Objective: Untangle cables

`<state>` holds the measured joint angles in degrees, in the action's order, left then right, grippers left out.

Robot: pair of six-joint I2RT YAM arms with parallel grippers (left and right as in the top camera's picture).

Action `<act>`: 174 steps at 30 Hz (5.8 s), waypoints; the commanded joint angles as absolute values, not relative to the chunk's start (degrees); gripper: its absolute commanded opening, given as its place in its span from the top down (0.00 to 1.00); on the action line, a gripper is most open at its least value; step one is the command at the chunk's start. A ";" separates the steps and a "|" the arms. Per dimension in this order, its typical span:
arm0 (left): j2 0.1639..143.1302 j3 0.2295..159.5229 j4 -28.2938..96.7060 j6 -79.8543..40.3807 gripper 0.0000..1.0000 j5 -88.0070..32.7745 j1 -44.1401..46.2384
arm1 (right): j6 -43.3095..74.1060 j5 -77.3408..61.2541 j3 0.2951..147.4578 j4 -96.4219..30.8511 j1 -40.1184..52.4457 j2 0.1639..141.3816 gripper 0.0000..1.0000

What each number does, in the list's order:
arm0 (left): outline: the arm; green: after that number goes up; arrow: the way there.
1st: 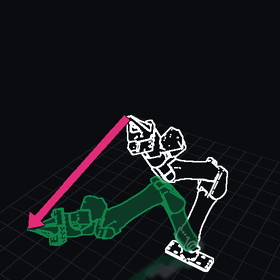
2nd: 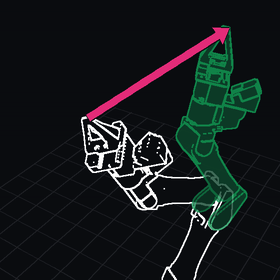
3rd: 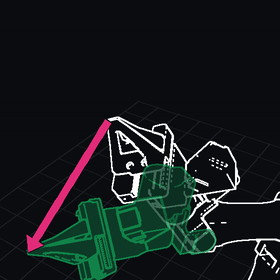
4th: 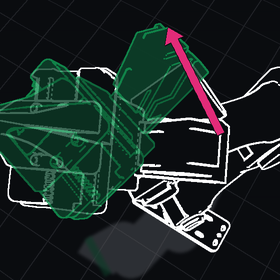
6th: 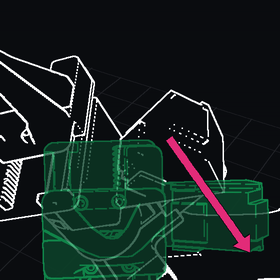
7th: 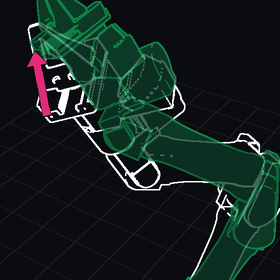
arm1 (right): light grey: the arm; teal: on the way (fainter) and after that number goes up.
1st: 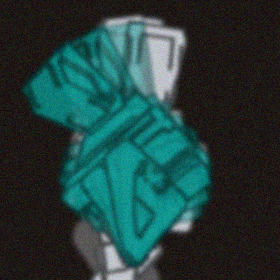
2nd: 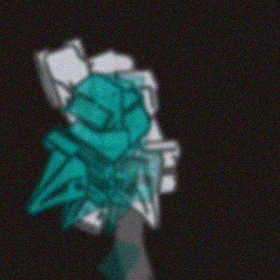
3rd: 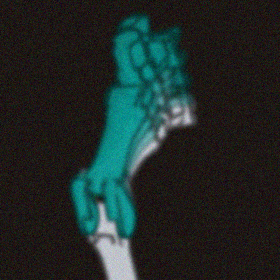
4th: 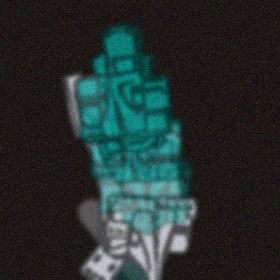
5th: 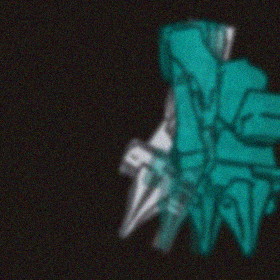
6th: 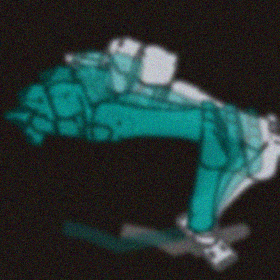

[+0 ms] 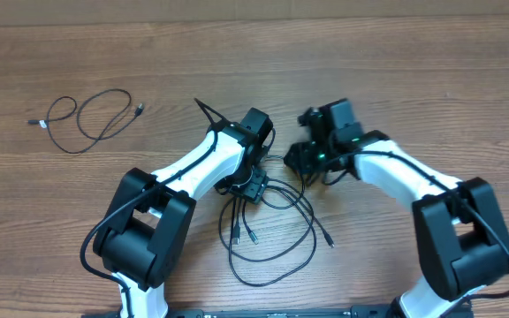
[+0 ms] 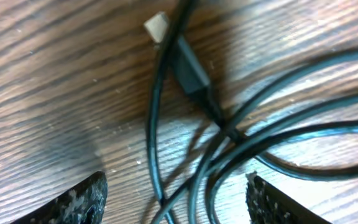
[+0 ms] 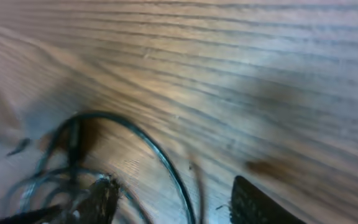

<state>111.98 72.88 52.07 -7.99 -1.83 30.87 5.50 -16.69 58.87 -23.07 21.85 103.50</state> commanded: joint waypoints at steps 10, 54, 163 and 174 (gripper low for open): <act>112.81 73.21 51.59 -12.25 0.29 -3.03 30.09 | 6.92 -6.52 58.43 -23.94 25.76 109.23 0.83; 112.38 99.39 75.18 -14.46 0.02 -3.73 25.80 | 18.70 -10.79 70.08 -47.75 12.71 108.03 0.00; 112.40 76.12 51.11 -2.76 0.56 -18.46 29.98 | 18.68 -10.72 70.08 -47.64 12.19 108.03 0.00; 112.40 75.81 50.39 -2.74 0.58 -15.64 30.04 | 18.68 -10.72 70.08 -47.64 12.19 108.03 0.00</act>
